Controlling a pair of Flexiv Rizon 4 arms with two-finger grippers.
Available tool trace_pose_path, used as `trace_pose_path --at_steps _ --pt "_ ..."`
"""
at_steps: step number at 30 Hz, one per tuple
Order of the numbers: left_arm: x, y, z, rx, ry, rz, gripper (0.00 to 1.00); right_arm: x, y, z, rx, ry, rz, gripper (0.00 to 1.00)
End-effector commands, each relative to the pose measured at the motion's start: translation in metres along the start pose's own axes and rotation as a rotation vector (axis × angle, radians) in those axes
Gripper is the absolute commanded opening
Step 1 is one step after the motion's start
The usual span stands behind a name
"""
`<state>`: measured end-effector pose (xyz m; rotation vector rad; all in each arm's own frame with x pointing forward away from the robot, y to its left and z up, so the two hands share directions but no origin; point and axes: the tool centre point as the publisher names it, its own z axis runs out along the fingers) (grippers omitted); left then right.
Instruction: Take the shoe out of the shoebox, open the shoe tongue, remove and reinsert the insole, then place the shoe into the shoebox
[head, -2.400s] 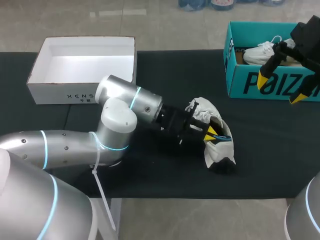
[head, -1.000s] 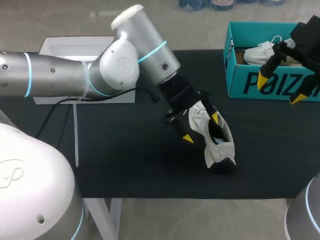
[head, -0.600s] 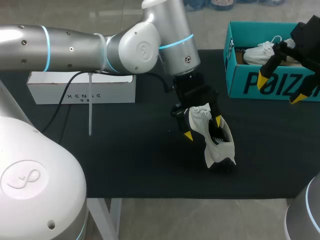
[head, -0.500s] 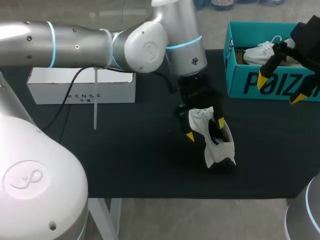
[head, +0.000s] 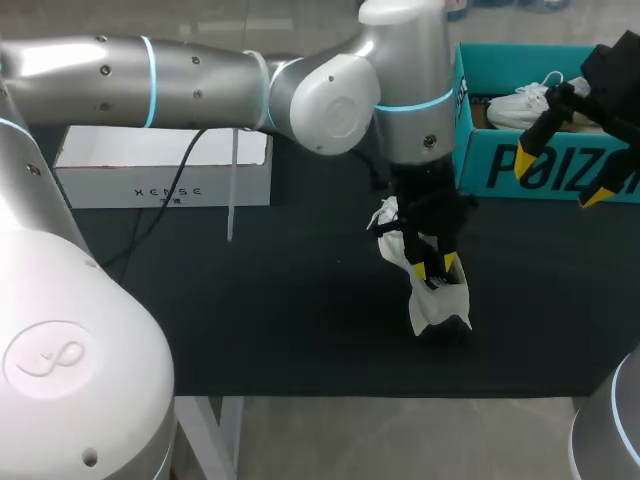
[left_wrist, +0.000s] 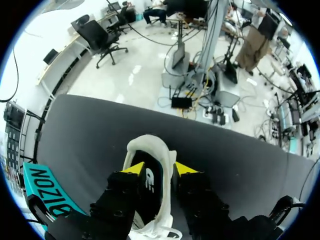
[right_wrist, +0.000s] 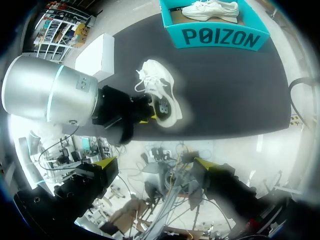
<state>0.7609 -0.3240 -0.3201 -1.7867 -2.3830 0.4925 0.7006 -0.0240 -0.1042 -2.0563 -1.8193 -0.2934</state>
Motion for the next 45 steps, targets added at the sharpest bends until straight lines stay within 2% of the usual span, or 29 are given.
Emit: trace_pose_path --at_steps 1,8,13,21,27,29,32,39,45 --pt "-0.010 0.007 0.002 -0.011 0.018 0.008 0.00 0.000 0.002 0.001 0.002 -0.001 0.001 1.00" --pt "-0.023 0.025 0.013 -0.046 0.028 0.027 0.00 0.000 0.002 0.001 0.002 -0.001 0.001 1.00" --pt "-0.031 0.034 0.029 -0.048 0.044 0.039 0.00 0.000 0.002 0.001 0.002 -0.001 0.001 1.00" --pt "-0.044 0.047 0.073 -0.010 0.076 0.039 0.00 0.000 0.002 0.001 0.002 -0.001 0.001 1.00" --pt "-0.039 0.059 0.116 0.022 0.112 0.012 0.00 0.000 0.002 0.001 0.002 -0.001 0.001 1.00" --pt "-0.038 0.061 0.124 0.034 0.108 0.009 0.00 0.000 0.002 0.001 0.002 -0.001 0.001 1.00" --pt "-0.036 0.055 0.122 0.025 0.103 0.009 0.00 0.000 0.002 0.001 0.002 -0.001 0.001 1.00" --pt "-0.027 0.035 0.096 -0.046 0.103 0.006 0.00 0.000 0.002 0.001 0.002 -0.001 0.001 1.00" --pt "-0.028 0.017 0.077 -0.122 0.095 0.036 0.00 0.000 0.002 0.001 0.002 -0.001 0.001 1.00"
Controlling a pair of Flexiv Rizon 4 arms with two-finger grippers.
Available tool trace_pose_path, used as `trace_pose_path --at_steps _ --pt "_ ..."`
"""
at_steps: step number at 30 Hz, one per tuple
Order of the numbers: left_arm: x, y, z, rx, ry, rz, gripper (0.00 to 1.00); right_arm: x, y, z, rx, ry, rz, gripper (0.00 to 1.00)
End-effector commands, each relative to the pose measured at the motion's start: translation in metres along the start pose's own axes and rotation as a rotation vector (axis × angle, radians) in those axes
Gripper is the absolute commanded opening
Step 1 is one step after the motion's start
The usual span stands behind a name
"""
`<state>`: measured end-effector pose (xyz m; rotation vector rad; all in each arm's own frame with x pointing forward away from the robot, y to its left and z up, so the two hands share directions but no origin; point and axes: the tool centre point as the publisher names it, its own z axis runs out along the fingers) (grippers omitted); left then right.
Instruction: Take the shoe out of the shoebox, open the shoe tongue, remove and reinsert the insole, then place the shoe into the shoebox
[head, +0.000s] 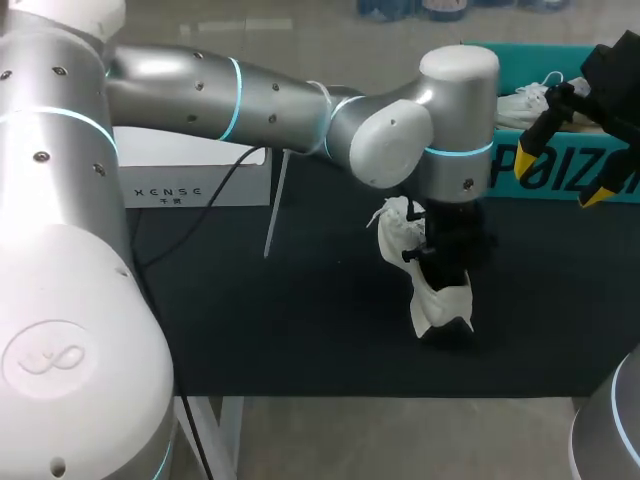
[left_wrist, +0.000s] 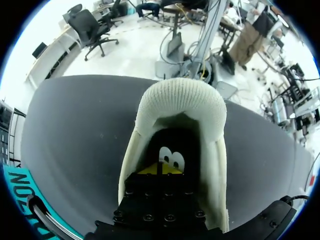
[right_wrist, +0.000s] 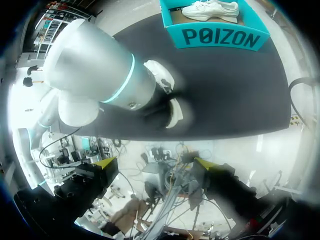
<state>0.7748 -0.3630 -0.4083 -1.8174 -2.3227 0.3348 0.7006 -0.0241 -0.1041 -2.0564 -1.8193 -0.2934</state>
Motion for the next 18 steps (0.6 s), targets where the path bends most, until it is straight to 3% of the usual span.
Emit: trace_pose_path --at_steps 1,11,18 --pt "0.006 -0.016 -0.013 -0.084 -0.013 0.006 0.00 0.000 0.002 0.001 0.002 -0.001 0.001 1.00" --pt "0.010 -0.012 -0.030 -0.150 -0.019 0.009 0.00 0.000 0.002 0.001 0.002 -0.001 0.001 1.00" --pt "0.007 -0.009 -0.008 -0.122 0.007 0.017 0.00 0.000 0.002 0.001 0.002 -0.001 0.001 1.00"
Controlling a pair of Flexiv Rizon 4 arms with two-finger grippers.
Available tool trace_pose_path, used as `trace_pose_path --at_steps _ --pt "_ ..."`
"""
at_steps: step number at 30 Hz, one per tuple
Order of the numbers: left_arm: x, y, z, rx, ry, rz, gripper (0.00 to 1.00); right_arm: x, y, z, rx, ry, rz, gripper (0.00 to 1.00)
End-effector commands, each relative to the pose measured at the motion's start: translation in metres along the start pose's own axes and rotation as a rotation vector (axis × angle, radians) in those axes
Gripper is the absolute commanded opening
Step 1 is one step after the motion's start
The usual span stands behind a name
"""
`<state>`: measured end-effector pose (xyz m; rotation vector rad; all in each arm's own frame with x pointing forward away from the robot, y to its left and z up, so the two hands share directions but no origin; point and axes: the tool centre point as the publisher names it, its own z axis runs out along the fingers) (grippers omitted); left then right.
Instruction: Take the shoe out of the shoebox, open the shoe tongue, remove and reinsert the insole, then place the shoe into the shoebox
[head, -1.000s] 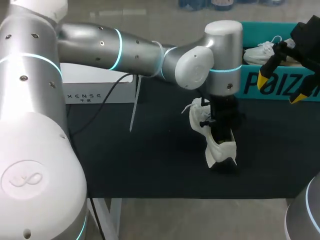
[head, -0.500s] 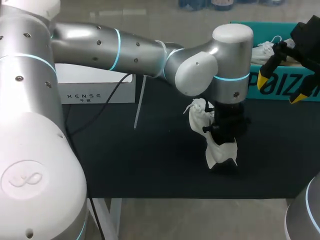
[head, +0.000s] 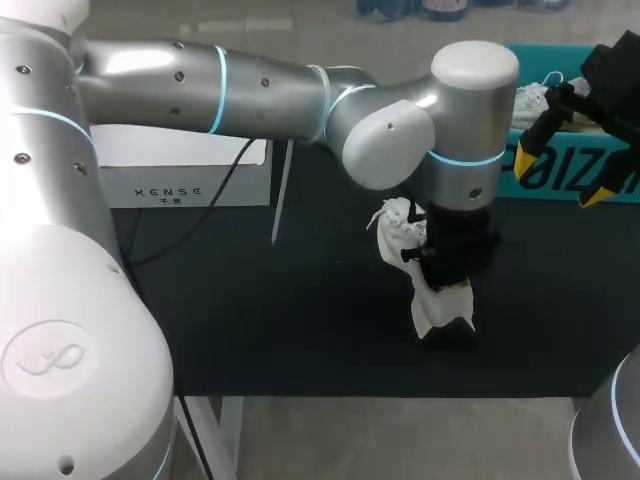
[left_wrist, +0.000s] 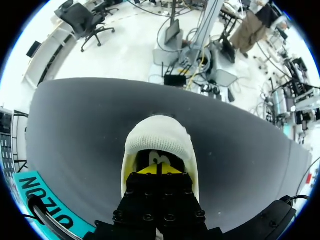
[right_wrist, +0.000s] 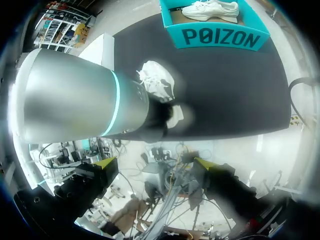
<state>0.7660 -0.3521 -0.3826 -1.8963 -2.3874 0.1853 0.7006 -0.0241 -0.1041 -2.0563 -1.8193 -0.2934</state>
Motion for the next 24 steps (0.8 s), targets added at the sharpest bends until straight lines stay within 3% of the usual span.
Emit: trace_pose_path --at_steps 1,14,24 --pt "-0.006 0.001 0.017 0.016 0.010 0.000 0.00 0.000 0.002 0.001 0.002 -0.001 0.001 1.00" --pt "0.004 -0.003 -0.025 -0.110 0.041 -0.009 0.00 0.000 0.002 0.001 0.002 -0.001 0.001 1.00" --pt "0.005 0.007 -0.032 -0.182 0.071 -0.033 0.00 0.000 0.002 0.001 0.002 -0.001 0.001 1.00"
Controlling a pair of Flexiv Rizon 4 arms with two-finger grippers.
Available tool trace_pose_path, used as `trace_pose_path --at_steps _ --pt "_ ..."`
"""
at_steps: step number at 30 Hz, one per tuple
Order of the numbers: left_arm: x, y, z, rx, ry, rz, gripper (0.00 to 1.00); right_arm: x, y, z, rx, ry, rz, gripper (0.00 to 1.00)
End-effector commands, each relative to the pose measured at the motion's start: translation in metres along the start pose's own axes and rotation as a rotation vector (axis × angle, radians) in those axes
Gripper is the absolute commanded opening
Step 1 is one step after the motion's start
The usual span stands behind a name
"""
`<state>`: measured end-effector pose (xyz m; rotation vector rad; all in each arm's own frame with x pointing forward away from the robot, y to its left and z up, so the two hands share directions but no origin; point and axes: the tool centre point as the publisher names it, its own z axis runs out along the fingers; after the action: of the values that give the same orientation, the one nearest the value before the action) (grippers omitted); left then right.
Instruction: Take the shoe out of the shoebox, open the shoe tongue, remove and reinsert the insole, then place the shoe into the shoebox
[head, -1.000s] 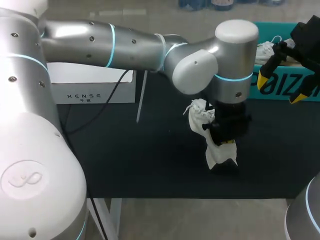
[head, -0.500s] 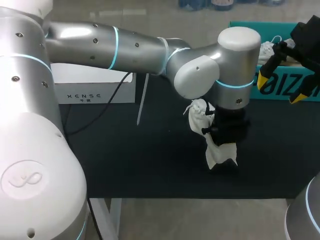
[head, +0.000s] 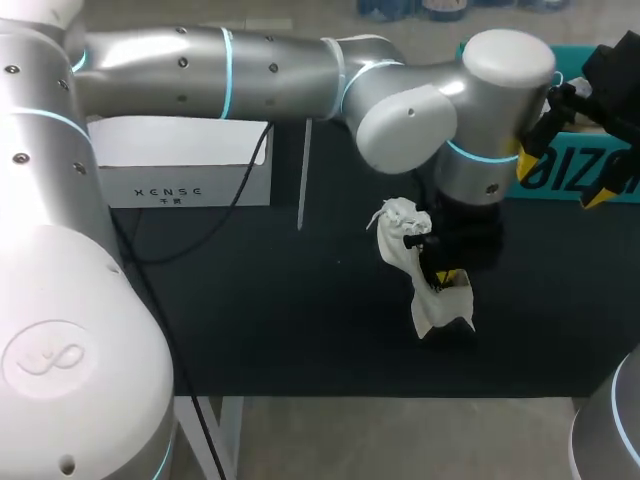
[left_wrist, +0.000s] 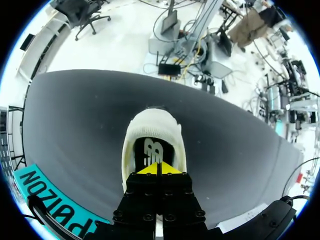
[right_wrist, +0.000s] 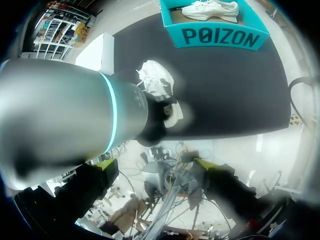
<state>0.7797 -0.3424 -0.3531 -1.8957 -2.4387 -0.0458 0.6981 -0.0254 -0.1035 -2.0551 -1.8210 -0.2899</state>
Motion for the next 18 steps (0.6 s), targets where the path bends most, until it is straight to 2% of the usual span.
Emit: trace_pose_path --at_steps 1,8,9,12,14,15,16,18 --pt "0.000 -0.001 0.000 -0.050 0.007 -0.013 0.00 0.002 0.004 0.002 0.000 0.001 0.002 1.00" --pt "-0.002 0.013 0.009 -0.087 0.033 -0.047 0.00 0.002 0.004 0.002 0.000 0.001 0.002 1.00" --pt "-0.002 0.014 0.010 -0.089 0.039 -0.043 0.18 0.002 0.004 0.002 0.000 0.001 0.002 1.00" --pt "-0.002 0.018 0.014 -0.096 0.048 -0.051 0.34 0.002 0.004 0.002 0.000 0.001 0.002 1.00" --pt "-0.002 0.018 0.016 -0.099 0.042 -0.055 0.49 0.002 0.004 0.002 0.000 0.001 0.002 1.00" --pt "-0.002 0.018 0.017 -0.097 0.042 -0.054 0.75 0.002 0.004 0.002 0.000 0.001 0.002 1.00" --pt "-0.002 0.018 0.017 -0.099 0.041 -0.055 0.97 0.002 0.004 0.002 0.000 0.001 0.002 1.00" --pt "-0.001 0.017 0.018 -0.101 0.033 -0.060 1.00 0.002 0.004 0.002 0.000 0.001 0.002 1.00"
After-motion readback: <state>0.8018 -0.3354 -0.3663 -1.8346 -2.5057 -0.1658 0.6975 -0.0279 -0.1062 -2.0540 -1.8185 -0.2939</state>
